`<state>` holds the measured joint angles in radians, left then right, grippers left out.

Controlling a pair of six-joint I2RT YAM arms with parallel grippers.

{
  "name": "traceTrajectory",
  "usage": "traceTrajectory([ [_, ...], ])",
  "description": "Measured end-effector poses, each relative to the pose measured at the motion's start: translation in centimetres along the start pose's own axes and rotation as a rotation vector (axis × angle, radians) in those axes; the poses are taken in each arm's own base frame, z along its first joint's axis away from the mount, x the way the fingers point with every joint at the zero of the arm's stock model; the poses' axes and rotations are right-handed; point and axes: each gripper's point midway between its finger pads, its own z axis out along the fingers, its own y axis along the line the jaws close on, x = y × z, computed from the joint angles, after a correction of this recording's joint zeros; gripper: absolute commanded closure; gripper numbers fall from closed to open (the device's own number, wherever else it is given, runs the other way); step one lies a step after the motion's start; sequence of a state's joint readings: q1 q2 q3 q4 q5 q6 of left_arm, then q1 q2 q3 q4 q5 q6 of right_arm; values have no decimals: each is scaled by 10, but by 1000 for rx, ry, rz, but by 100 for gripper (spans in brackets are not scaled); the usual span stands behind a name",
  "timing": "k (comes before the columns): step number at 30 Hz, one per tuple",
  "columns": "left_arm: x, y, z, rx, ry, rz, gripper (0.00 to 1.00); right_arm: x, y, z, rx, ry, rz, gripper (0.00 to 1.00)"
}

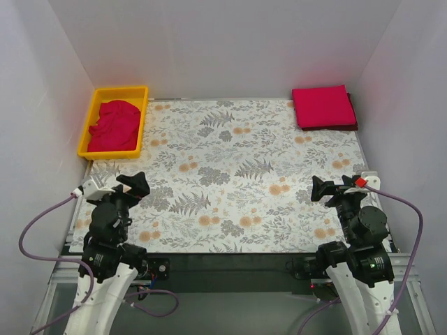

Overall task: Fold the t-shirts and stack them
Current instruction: Grab the tshirt from the pile

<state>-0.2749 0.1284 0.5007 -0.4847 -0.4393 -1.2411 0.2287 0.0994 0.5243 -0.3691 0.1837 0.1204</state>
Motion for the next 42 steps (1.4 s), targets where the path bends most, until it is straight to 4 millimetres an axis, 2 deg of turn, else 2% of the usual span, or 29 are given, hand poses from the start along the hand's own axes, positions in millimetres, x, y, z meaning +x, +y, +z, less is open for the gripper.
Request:
traceTrajectory([
  [5, 25, 1, 24, -74, 107, 21, 2, 2, 1, -1, -4, -8, 2, 2],
  [10, 58, -3, 59, -162, 257, 54, 2, 3, 4, -1, -19, -8, 5, 2],
  [16, 88, -22, 125, -244, 390, 119, 2, 3, 9, -2, -43, -8, 6, 2],
  [18, 88, -28, 150, -256, 385, 127, 2, 5, 10, -2, -49, -5, 5, 2],
  [21, 79, -23, 193, -305, 355, 129, 2, 8, 11, -2, -57, 0, 5, 2],
  [25, 58, 4, 251, -403, 297, 104, 2, 7, 12, -2, -61, -6, 6, 2],
  [30, 45, 58, 310, -541, 258, 95, 2, 6, 13, -3, -67, -9, 6, 2],
  [34, 54, 102, 344, -628, 270, 95, 2, 7, 14, -3, -71, -8, 6, 2],
  [38, 81, 138, 359, -699, 328, 107, 2, 7, 15, -3, -74, -4, 5, 2],
  [41, 108, 160, 361, -742, 392, 131, 17, 9, 15, -2, -79, 2, 3, 2],
  [42, 111, 165, 362, -755, 392, 136, 37, 9, 16, -2, -79, 5, 1, 2],
])
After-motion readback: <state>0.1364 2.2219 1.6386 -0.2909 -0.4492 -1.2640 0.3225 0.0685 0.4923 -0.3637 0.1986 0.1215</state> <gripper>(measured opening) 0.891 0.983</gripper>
